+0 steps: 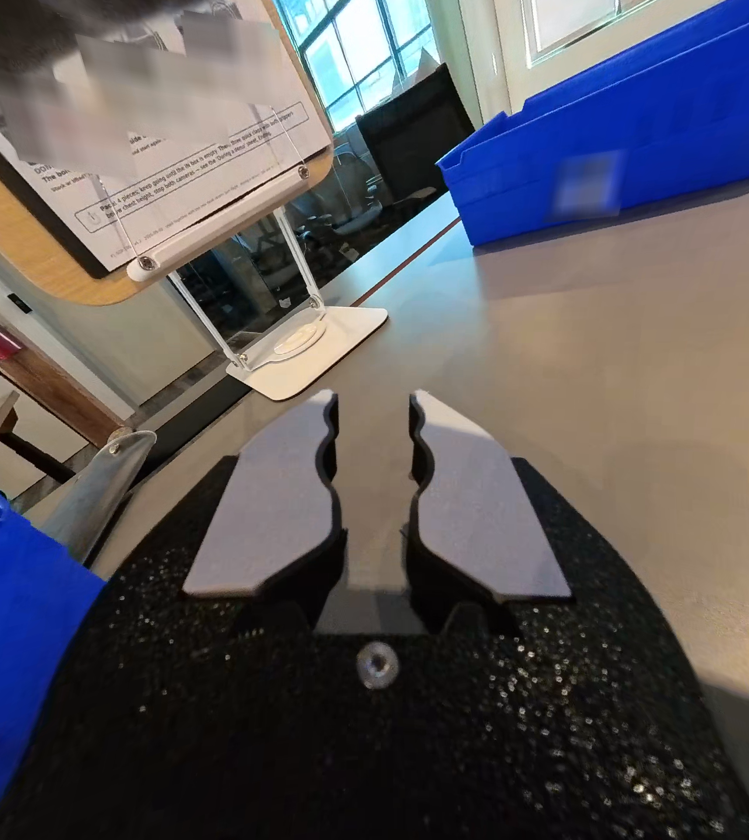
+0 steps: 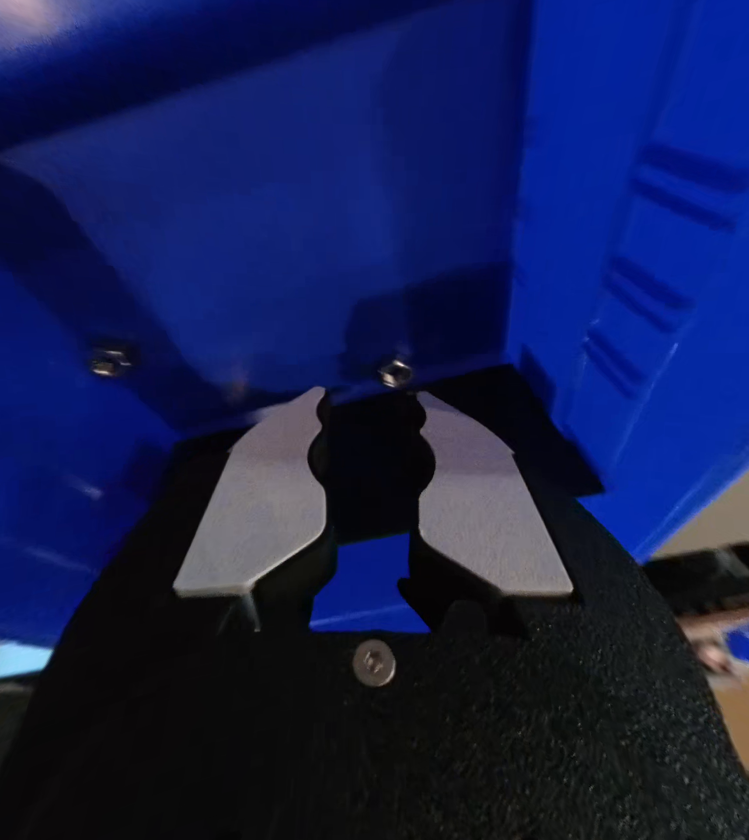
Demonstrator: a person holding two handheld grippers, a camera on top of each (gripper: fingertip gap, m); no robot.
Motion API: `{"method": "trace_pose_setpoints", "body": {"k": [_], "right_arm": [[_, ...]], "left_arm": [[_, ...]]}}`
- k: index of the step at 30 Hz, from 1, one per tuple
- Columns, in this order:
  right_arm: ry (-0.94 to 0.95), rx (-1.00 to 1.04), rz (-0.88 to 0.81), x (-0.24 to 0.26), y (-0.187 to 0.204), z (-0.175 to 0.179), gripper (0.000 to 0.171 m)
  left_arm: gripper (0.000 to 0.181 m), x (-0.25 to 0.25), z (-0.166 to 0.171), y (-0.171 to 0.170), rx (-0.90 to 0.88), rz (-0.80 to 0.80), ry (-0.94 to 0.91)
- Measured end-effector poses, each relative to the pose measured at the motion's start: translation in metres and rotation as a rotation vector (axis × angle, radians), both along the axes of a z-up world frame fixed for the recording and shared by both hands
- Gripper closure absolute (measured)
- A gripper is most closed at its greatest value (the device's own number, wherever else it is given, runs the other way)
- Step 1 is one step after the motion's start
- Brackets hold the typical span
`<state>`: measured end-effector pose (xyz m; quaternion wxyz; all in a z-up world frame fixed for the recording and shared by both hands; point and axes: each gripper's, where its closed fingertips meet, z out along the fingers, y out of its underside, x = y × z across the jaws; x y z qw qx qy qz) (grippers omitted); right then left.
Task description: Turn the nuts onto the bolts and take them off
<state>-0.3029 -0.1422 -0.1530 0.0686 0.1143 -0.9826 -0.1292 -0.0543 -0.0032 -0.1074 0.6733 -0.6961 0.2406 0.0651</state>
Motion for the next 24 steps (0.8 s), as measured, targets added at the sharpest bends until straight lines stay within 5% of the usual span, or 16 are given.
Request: {"method": "trace_pose_setpoints", "body": {"k": [12, 22, 24], "right_arm": [[0.024, 0.397, 0.193, -0.019, 0.015, -0.003, 0.140], [0.024, 0.509, 0.235, -0.017, 0.017, -0.016, 0.134], [0.013, 0.490, 0.209, -0.014, 0.015, -0.021, 0.145]], "left_arm": [[0.153, 0.002, -0.001, 0.000, -0.005, -0.010, 0.007], [0.154, 0.004, -0.001, 0.000, -0.006, -0.017, 0.010], [0.153, 0.004, -0.001, 0.000, -0.006, -0.018, 0.012]]}}
